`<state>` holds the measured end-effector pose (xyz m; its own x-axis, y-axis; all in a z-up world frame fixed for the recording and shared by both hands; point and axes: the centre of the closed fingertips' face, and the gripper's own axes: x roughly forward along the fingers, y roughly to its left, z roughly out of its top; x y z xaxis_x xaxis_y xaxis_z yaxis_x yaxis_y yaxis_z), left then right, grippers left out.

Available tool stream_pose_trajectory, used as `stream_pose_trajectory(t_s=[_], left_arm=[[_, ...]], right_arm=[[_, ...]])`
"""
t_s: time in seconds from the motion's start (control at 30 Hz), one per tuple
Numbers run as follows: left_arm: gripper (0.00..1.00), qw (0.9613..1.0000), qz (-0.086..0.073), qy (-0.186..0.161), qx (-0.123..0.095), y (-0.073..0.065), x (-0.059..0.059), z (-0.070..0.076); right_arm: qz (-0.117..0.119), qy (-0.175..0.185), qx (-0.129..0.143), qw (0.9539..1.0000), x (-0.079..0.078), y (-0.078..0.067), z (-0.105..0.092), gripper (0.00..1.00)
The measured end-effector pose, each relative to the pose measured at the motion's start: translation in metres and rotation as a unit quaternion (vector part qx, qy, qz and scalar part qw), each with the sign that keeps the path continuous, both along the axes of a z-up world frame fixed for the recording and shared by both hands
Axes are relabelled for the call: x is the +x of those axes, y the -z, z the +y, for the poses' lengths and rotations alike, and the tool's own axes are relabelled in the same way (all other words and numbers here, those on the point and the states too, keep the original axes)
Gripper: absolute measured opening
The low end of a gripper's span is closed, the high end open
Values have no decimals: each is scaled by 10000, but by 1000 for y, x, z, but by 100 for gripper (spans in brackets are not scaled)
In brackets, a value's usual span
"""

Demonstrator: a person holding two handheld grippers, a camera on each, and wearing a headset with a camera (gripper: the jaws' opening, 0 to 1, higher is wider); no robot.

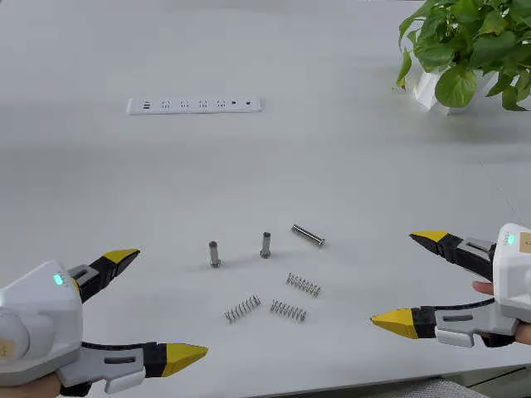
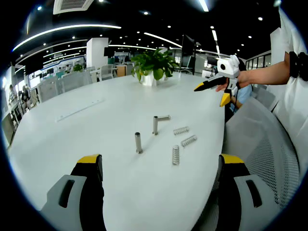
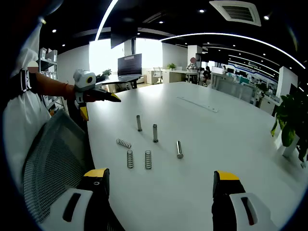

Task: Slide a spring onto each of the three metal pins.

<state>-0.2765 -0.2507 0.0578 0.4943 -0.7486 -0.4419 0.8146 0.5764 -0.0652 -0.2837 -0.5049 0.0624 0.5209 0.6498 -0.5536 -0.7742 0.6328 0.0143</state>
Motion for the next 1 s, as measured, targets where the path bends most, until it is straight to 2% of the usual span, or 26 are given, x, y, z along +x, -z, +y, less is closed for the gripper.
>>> stream_pose_trajectory(t_s=[0.3, 1.0], left_arm=[[99, 10000, 42, -23, -15, 4, -1, 2], [99, 10000, 65, -27, -18, 3, -5, -2]], right_arm=[[32, -36, -9, 10000, 1, 4, -2, 88], [78, -69, -31, 9999, 3, 10, -5, 88]])
